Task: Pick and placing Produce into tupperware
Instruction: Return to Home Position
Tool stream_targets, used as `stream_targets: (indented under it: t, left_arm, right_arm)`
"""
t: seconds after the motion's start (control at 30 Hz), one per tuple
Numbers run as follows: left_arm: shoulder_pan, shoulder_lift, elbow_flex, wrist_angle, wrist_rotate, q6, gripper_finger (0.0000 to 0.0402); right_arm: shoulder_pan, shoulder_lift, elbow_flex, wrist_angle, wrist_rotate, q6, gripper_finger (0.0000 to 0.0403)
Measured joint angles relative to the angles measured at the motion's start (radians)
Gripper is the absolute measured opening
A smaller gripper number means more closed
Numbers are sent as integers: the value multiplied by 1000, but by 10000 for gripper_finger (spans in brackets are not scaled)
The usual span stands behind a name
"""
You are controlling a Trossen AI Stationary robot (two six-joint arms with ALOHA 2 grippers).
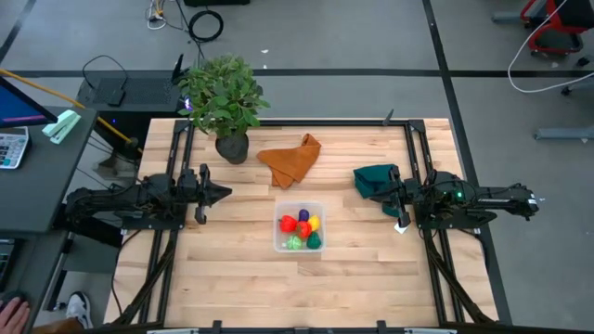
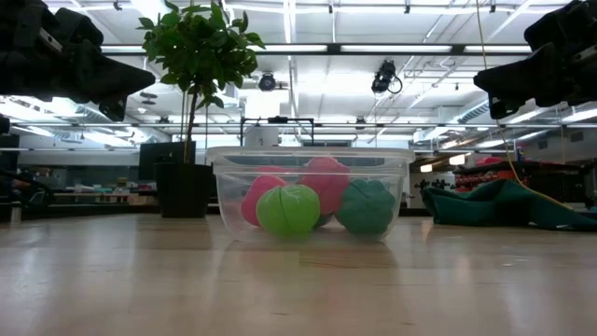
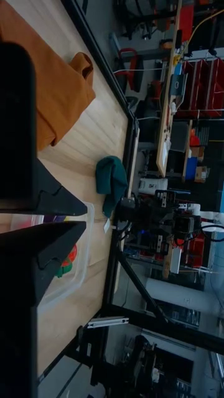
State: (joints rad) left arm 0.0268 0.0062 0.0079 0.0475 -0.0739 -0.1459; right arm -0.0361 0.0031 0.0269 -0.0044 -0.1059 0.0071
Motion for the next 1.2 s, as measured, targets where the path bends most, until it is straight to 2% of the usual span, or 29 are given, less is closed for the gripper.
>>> stream_targets:
  t: [0.53, 0.93, 1.2]
  left_arm:
    - [0, 0, 0, 0, 0, 0, 21]
    - [0, 0, 0, 0, 0, 0, 36]
    - [0, 0, 0, 0, 0, 0, 25]
  right_arm:
    - [0, 0, 0, 0, 0, 0, 1]
    - [0, 0, 0, 0, 0, 0, 1]
    - [0, 0, 0, 0, 0, 0, 1]
